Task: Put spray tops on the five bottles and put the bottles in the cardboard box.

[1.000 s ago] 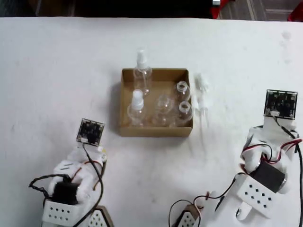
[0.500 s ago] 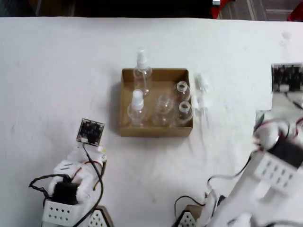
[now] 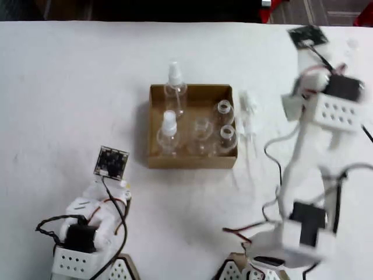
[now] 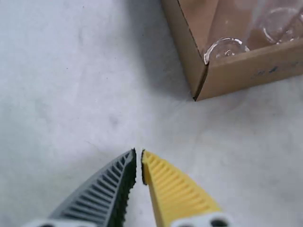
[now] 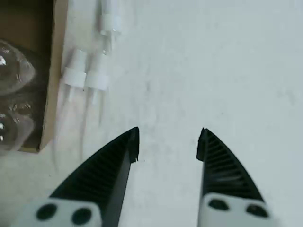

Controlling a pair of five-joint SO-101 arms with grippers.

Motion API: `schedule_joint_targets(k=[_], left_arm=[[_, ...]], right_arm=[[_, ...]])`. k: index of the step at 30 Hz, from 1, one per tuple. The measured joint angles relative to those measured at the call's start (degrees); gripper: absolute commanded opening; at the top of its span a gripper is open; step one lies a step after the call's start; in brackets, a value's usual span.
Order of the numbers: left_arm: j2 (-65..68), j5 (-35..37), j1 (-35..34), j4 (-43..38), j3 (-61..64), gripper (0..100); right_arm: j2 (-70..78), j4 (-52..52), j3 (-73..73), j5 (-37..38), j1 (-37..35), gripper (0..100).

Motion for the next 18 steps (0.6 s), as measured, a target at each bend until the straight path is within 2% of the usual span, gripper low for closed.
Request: schedule_joint_targets(k=[6,13,18], left_arm=[[0.00,0.00,0.00,0.00,0.00,2],[0.00,0.00,0.00,0.00,0.00,2],[0.00,0.00,0.00,0.00,0.00,2]], right_arm=[[17.05,0.00,-14.24,-9.23,-4.40,18.0],[32.18,0.00,-26.29,-10.99,-11.08,18.0],[40.88,0.00,-32.00,-11.34,-11.60,18.0]])
